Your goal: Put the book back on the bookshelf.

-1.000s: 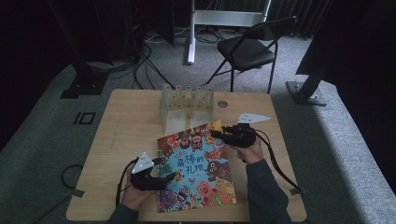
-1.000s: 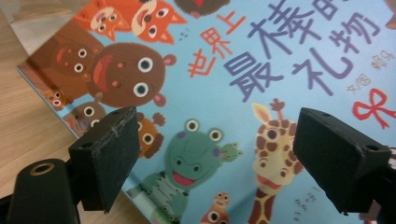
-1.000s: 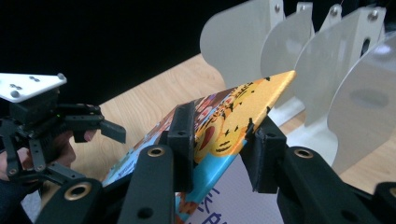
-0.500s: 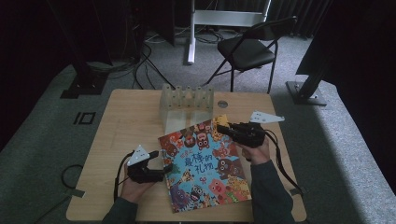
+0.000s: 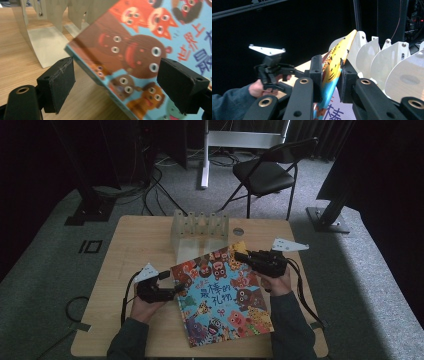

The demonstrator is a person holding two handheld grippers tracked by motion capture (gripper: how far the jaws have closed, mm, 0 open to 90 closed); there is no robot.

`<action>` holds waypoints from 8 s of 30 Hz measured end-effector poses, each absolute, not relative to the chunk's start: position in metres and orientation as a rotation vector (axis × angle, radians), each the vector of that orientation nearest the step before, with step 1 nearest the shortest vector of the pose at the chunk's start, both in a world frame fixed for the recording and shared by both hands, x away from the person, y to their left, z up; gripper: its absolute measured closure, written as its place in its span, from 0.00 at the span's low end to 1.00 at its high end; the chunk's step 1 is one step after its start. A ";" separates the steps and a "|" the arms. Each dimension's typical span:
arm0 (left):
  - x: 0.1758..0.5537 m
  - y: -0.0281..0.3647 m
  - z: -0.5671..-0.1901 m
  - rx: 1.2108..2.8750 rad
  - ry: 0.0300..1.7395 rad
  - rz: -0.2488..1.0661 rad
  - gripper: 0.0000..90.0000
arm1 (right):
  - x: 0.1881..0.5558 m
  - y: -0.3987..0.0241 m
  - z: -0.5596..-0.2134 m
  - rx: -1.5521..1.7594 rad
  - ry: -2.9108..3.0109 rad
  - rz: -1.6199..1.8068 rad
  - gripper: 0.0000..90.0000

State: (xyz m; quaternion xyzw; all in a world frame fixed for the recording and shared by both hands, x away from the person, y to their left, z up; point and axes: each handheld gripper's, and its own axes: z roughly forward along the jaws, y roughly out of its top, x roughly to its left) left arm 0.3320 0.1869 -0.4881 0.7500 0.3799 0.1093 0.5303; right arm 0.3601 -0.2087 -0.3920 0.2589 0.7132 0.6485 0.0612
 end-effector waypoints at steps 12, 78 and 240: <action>0.366 0.189 -0.498 1.685 0.842 -0.043 0.17 | 0.361 -0.210 -0.393 0.779 2.145 1.988 0.86; 0.326 0.202 -0.396 1.668 0.392 0.339 0.83 | 0.357 -0.220 -0.398 0.736 1.996 1.683 0.54; 0.316 0.138 -0.495 1.586 0.481 0.322 0.70 | 0.348 -0.303 -0.500 1.153 2.028 1.459 0.45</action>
